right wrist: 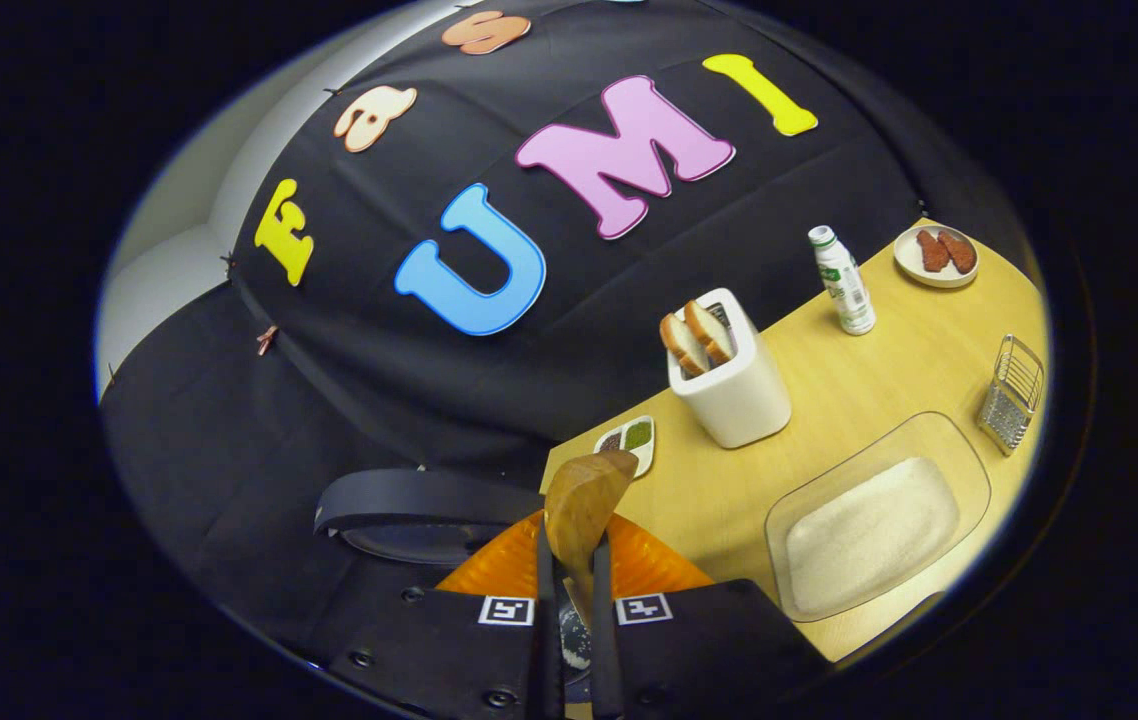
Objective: Close the left gripper, press the button to open the rice cooker; take a wooden spoon from the chopstick holder with the right hand, scoop a spoonful of rice and pour it into the rice cooker, then put the wooden spoon back into the chopstick holder.
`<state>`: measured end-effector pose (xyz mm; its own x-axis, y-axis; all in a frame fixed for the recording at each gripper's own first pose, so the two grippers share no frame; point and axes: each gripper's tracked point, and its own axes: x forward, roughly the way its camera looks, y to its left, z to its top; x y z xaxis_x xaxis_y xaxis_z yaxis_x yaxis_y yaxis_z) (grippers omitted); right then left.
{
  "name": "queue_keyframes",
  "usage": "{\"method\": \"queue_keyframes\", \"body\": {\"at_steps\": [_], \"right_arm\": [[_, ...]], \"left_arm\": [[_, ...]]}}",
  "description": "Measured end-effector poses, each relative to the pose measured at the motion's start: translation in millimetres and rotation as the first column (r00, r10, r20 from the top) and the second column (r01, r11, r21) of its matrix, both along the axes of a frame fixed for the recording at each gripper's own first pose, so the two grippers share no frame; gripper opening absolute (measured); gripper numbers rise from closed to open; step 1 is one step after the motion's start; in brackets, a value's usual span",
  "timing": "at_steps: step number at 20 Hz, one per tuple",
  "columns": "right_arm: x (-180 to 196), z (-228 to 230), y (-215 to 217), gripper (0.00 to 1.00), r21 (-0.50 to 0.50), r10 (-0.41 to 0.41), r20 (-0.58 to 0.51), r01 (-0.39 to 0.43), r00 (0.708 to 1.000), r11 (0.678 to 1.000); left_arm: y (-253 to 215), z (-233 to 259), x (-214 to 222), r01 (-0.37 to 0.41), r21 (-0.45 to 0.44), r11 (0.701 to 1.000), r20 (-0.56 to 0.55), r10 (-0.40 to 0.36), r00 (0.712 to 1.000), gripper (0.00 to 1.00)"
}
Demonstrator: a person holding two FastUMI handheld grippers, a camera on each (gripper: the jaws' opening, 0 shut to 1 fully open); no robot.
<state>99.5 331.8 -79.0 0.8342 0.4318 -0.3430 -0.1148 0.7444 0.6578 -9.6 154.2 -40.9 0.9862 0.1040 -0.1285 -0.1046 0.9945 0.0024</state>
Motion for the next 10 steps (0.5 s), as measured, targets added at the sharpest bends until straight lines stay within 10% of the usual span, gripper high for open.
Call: {"method": "queue_keyframes", "body": {"at_steps": [10], "right_arm": [[-15,-7,89,0.15,-0.289,0.267,0.137,-0.219,0.954,0.932]], "left_arm": [[27,-9,-6,-0.058,0.0,0.998,-0.005,0.058,0.998,0.85]]}}
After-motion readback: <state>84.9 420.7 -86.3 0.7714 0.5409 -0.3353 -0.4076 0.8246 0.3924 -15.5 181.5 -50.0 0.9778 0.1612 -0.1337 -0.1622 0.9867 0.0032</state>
